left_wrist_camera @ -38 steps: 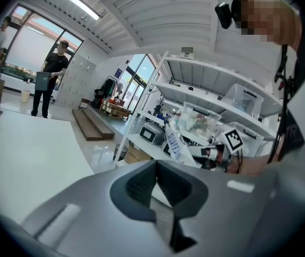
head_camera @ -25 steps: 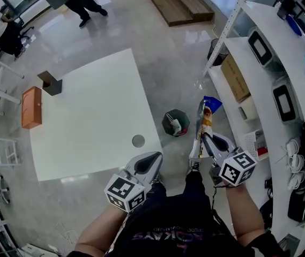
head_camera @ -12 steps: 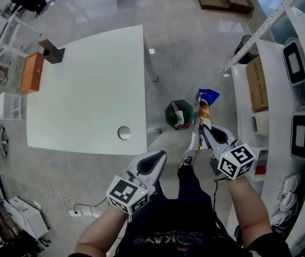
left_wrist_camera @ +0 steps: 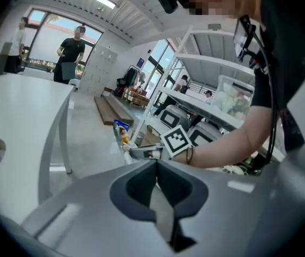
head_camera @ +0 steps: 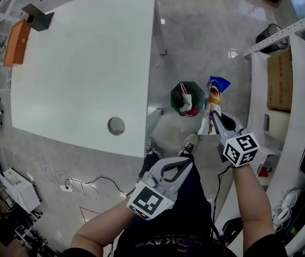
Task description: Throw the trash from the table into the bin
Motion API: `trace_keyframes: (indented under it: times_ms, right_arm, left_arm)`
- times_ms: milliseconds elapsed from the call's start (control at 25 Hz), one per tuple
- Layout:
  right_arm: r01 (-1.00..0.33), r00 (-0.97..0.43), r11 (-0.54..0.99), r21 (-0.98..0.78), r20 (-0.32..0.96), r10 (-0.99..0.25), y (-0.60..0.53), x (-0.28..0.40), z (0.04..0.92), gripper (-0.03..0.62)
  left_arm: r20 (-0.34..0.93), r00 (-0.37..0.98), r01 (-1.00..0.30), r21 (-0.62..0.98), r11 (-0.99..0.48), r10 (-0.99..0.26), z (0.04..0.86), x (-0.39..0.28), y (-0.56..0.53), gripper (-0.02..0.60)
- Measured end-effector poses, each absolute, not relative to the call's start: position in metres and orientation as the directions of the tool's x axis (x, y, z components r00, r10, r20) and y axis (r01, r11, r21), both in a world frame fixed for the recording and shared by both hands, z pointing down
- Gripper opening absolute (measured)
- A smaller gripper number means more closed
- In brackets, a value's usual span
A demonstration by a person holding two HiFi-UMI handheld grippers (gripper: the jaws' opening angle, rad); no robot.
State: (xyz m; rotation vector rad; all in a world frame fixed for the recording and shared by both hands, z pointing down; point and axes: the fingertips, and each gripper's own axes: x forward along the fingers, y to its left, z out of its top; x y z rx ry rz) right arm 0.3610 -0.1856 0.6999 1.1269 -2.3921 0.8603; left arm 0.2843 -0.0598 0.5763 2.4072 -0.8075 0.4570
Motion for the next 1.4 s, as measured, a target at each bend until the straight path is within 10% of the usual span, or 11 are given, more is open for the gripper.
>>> trace_keyframes:
  times_ms: [720,1400]
  right_arm:
    - [-0.805,-0.485,0.498,-0.322,0.84,-0.242,-0.2,0.343,1.004,0.009]
    - [-0.799,-0.25,0.554,-0.233,0.967,0.047,-0.204,0.348,1.105,0.015]
  left_arm:
    - [0.55,0.71,-0.691,0.421,-0.588,-0.44,0.733,0.256,-0.054,0.008]
    - [0.56,0.701,-0.709,0.479,-0.517,-0.443,0.781,0.261,-0.055,0.008]
